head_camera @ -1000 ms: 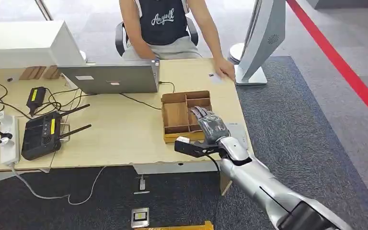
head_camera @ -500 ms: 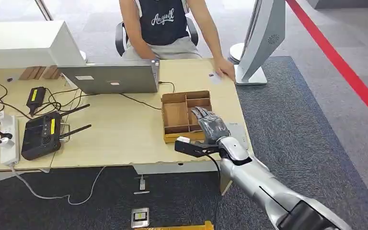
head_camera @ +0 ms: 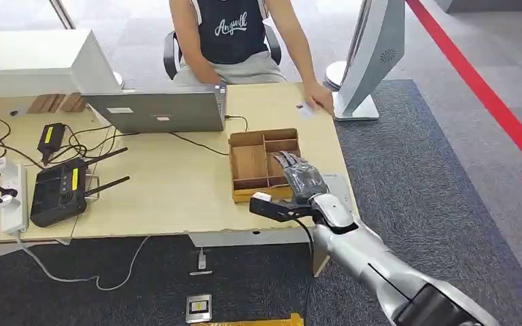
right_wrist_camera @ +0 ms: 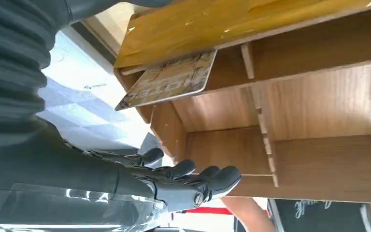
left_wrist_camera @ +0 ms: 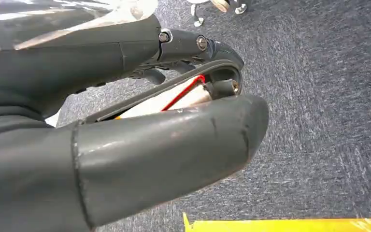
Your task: Pass the card to the sensor for recognition and then transmit it.
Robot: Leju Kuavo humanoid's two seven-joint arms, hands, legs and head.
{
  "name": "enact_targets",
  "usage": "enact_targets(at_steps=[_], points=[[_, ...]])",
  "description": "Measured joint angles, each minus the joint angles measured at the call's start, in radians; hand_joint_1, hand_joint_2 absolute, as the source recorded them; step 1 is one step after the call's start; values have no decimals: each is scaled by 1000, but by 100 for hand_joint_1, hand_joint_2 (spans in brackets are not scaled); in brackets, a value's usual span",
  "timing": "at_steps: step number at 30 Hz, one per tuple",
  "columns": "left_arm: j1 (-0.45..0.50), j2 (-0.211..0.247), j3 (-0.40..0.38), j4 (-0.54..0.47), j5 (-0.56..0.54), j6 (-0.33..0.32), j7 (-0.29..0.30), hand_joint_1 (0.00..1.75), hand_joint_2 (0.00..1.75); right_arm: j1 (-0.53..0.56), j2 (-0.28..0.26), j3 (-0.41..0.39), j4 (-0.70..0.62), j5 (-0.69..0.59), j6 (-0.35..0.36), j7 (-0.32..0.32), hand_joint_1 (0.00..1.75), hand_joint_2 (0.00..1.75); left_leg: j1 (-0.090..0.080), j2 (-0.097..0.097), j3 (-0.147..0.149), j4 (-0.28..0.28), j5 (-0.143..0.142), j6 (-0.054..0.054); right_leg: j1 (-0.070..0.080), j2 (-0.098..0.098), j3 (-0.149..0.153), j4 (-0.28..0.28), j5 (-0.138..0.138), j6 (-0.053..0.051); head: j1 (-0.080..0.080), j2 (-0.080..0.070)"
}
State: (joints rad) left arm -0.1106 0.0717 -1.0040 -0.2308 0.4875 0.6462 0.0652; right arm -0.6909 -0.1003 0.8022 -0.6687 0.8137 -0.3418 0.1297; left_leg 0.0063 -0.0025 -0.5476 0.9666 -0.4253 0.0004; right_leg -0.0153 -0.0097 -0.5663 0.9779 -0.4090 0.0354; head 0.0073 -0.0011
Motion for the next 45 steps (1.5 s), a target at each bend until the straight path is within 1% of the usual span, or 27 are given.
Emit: enact_targets(at_steps=[4,9,10,11,12,13,24,37,39,45], points=[[0,0,0,0,-1,1,0,0,0,-3,-13,-10,1,-15,-26,16,0,175,0,0,0,0,0,0,0,0,0,0,0,0,0,0],[0,0,-3,0,-9,1,-6,0,0,-2,-32,-18,0,-22,-31,27,2,175,0,0,0,0,0,0,0,0,0,0,0,0,0,0],[0,0,-5,0,-9,1,-6,0,0,-2,-34,-18,0,-23,-30,27,26,175,0,0,0,0,0,0,0,0,0,0,0,0,0,0],[0,0,-6,0,-9,1,-6,0,0,-2,-36,-18,0,-24,-30,27,101,175,0,0,0,0,0,0,0,0,0,0,0,0,0,0],[0,0,-6,0,-9,1,-6,0,0,-2,-37,-19,0,-24,-29,27,169,175,0,0,0,0,0,0,0,0,0,0,0,0,0,0],[0,0,-6,0,-8,2,-6,0,0,-3,-37,-19,0,-26,-28,27,175,175,0,0,0,0,0,0,0,0,0,0,0,0,0,0],[0,-5,-6,0,6,6,15,0,0,-13,-25,-20,11,-58,-27,1,175,175,0,0,0,0,0,0,0,0,0,0,0,0,0,0],[-1,-6,-6,0,5,8,15,0,0,-32,-16,-20,30,-63,-29,-3,175,175,0,0,0,0,0,0,0,0,0,0,0,0,0,0],[0,-7,-6,0,3,9,13,0,0,-33,-14,-20,32,-66,-27,-11,175,175,0,0,0,0,0,0,0,0,0,0,0,0,0,0],[-1,-7,-20,-2,0,9,8,0,0,-34,3,-17,35,-69,-26,-19,175,175,0,0,1,0,0,0,0,0,0,0,0,0,0,0]])
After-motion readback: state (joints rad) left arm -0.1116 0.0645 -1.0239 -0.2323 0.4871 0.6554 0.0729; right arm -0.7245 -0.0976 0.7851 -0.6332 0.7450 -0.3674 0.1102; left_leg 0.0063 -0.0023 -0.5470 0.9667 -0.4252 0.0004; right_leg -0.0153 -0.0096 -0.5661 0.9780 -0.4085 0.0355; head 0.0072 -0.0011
